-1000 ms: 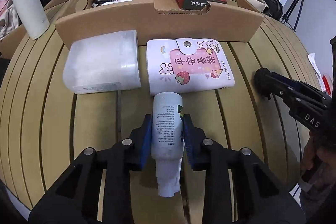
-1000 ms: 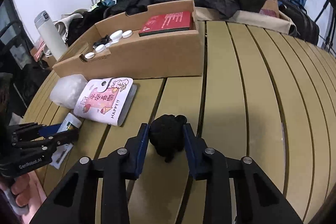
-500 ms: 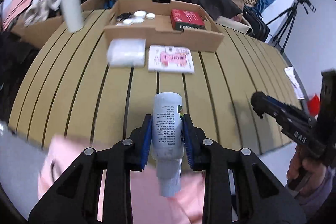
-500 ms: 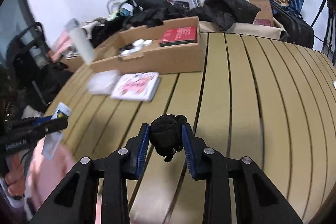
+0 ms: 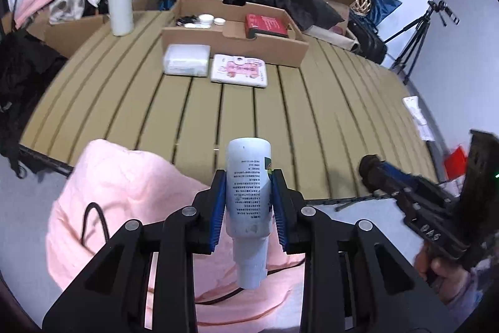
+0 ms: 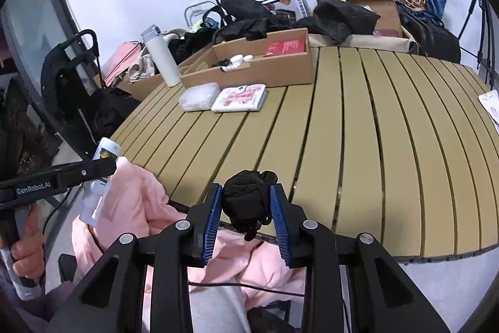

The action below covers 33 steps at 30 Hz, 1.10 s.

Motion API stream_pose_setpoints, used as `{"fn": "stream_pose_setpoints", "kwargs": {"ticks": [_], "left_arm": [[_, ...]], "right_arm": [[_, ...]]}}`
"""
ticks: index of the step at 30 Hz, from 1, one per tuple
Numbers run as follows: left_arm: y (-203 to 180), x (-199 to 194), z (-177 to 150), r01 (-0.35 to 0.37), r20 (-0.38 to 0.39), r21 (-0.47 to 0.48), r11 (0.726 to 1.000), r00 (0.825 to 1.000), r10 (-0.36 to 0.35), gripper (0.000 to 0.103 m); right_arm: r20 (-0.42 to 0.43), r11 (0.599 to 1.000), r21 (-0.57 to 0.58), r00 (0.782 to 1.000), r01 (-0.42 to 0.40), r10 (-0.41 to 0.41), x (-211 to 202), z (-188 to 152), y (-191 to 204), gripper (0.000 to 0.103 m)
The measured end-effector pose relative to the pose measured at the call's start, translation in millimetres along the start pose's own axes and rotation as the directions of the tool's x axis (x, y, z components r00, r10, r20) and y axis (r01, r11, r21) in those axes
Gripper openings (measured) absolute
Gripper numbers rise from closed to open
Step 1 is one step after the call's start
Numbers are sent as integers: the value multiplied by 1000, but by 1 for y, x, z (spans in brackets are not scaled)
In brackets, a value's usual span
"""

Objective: Organize objects
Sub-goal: 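Carry the tube and black item into the cardboard box and release both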

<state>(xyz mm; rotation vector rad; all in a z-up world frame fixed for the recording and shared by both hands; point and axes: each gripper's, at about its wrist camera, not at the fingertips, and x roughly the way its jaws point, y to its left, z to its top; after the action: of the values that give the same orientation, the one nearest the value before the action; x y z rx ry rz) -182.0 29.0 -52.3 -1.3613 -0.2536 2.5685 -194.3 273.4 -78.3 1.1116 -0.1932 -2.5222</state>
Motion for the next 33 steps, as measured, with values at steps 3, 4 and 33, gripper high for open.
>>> {"fn": "stream_pose_setpoints", "kwargs": {"ticks": [3, 4, 33], "left_arm": [[3, 5, 21, 43, 2, -11, 999, 999, -43, 24], [4, 6, 32, 44, 8, -13, 999, 999, -44, 24], [135, 268, 308, -114, -188, -84, 990, 977, 97, 24]], "right_arm": [[-12, 1000, 13, 1000, -23, 23, 9, 12, -3, 34], [-11, 1000, 11, 1000, -26, 26, 11, 18, -4, 34], [-282, 976, 145, 939, -163, 198, 371, 296, 15, 36]]}}
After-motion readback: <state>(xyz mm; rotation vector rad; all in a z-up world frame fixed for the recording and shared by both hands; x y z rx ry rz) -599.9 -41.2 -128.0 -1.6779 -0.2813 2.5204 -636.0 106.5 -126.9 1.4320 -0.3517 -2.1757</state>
